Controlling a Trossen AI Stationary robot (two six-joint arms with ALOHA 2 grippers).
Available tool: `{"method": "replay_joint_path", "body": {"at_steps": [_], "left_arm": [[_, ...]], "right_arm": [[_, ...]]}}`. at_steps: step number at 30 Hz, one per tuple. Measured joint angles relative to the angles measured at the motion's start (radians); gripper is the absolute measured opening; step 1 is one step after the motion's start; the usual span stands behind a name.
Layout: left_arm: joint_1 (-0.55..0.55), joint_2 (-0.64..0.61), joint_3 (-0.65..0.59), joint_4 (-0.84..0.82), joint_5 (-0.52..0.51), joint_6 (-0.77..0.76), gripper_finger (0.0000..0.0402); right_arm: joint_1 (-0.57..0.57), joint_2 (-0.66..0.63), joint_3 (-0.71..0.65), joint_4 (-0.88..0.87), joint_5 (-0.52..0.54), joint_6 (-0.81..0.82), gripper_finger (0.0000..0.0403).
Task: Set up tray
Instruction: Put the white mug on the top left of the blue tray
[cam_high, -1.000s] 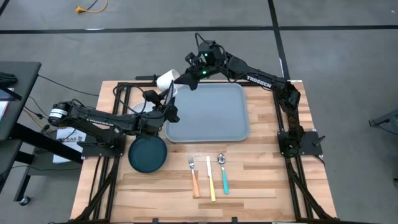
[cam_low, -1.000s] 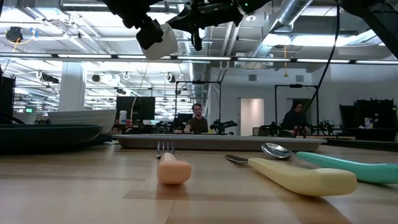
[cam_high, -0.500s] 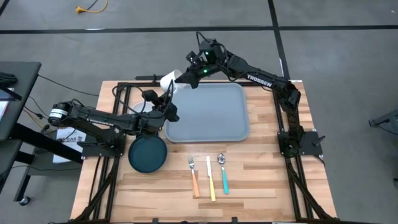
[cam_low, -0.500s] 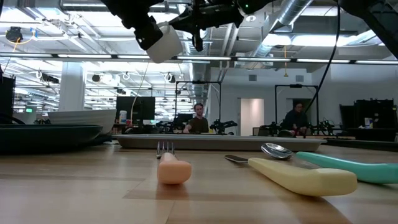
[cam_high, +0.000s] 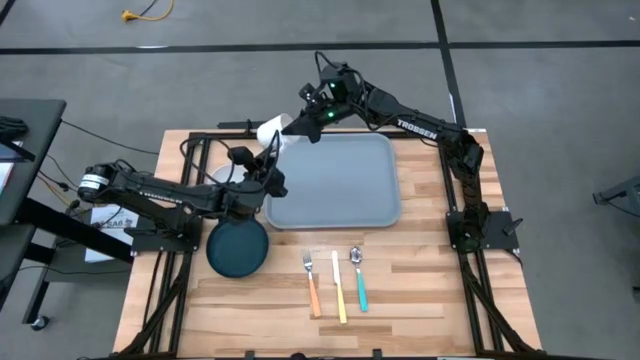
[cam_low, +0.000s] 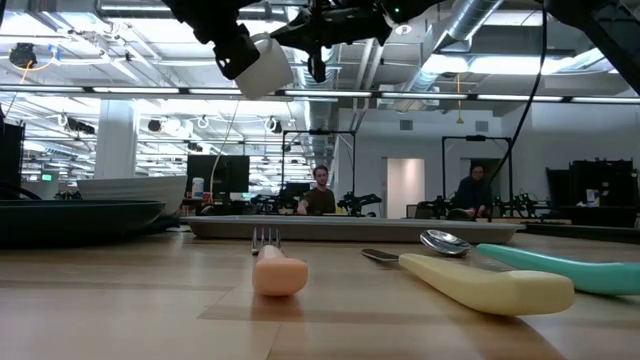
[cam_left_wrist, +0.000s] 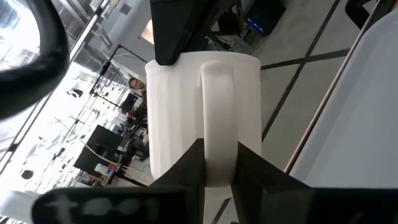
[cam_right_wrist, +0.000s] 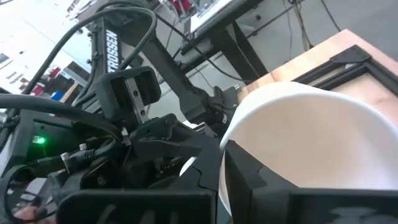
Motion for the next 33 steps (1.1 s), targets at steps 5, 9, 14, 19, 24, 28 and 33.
{"method": "replay_joint_path", "body": {"at_steps": [5, 9, 14, 19, 24, 28, 33], "left_arm": [[-0.017, 0.000, 0.000, 0.001, -0.033, 0.012, 0.0036], [-0.018, 0.000, 0.000, 0.000, -0.041, 0.011, 0.0034], [-0.017, -0.002, 0.000, 0.002, -0.084, 0.006, 0.0032], [-0.020, -0.002, 0.000, 0.002, -0.084, 0.006, 0.0032], [-0.020, -0.002, 0.000, 0.003, -0.077, 0.006, 0.0032], [-0.020, -0.002, 0.000, 0.003, -0.074, 0.004, 0.0032], [-0.020, -0.002, 0.000, 0.003, -0.031, -0.048, 0.0032]], "right_arm": [[-0.004, 0.000, 0.000, -0.012, -0.008, -0.002, 0.0000], [-0.004, 0.000, 0.000, -0.023, -0.008, -0.018, 0.0000], [-0.009, -0.002, 0.001, -0.051, -0.007, -0.044, 0.0002], [-0.006, -0.003, 0.001, -0.095, -0.007, -0.080, 0.0001], [-0.008, -0.003, 0.001, -0.158, 0.000, -0.146, 0.0001], [-0.017, -0.003, 0.001, -0.213, 0.000, -0.209, 0.0001], [-0.068, -0.027, 0.001, -0.311, 0.015, -0.310, 0.0000]]}}
